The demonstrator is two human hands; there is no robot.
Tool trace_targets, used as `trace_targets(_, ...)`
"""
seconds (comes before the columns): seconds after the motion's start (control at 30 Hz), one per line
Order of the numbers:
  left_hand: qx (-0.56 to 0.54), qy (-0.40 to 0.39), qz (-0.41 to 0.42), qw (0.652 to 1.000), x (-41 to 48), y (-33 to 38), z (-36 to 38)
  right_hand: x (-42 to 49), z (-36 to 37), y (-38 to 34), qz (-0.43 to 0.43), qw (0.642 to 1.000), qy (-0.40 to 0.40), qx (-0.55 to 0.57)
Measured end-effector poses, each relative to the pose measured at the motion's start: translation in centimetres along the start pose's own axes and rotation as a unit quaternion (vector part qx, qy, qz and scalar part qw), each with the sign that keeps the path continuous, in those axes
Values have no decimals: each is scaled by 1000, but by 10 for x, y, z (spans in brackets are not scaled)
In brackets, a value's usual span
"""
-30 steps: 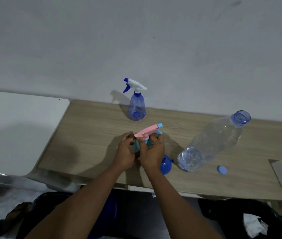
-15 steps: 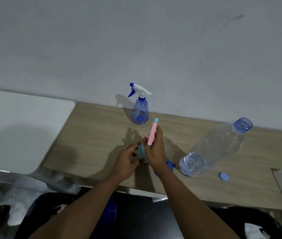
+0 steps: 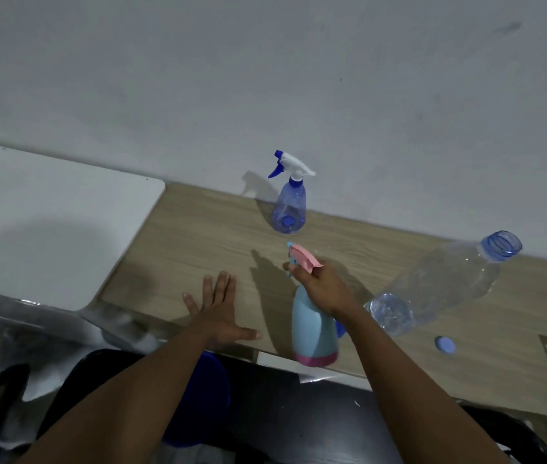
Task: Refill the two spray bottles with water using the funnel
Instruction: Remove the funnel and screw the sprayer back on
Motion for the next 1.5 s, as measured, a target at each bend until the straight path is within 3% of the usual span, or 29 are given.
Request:
trace_targets(0.1,-5,-15,-1,1000,-2,1,-2,-6,8,4,8,994,-86,-74)
trace_targets(0.2,-9,-22,-4,1000,-3,2,-3,-12,9,6,17,990,-104,-98)
trace_targets(0.57,-7,-43,-5,999,-7,4,-5,-6,5,13,39,994,-53,-82)
trace_targets(0.7,-9,-41,-8,999,-7,4,-5,-7,-7,14,19,999,50,7)
trace_targets(0.83,-6,-37,-14,999,-6,4,-5,-14,-18,10,-21,976,153,152)
trace_targets(0.97,-1,-41,-15,999,-5,3,-5,-15,-27,11,-42,956,234,173)
trace_targets(1.33,-16,-36,-24,999,-10,10,-8,-11,-16,19,-70,959,216,170)
trace_targets(1.5,-61,1,-59,996,-10,38,-1,-12,0,50,6,978,182,100)
Point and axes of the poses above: each hand's wrist, its own x-axis towards the middle knuckle, its own z-axis out of the palm, y = z × x, the point moved 4 cm from there along x, towards the middle knuckle, and after that the axes turned 11 degrees about -x, right-handed, at the moved point
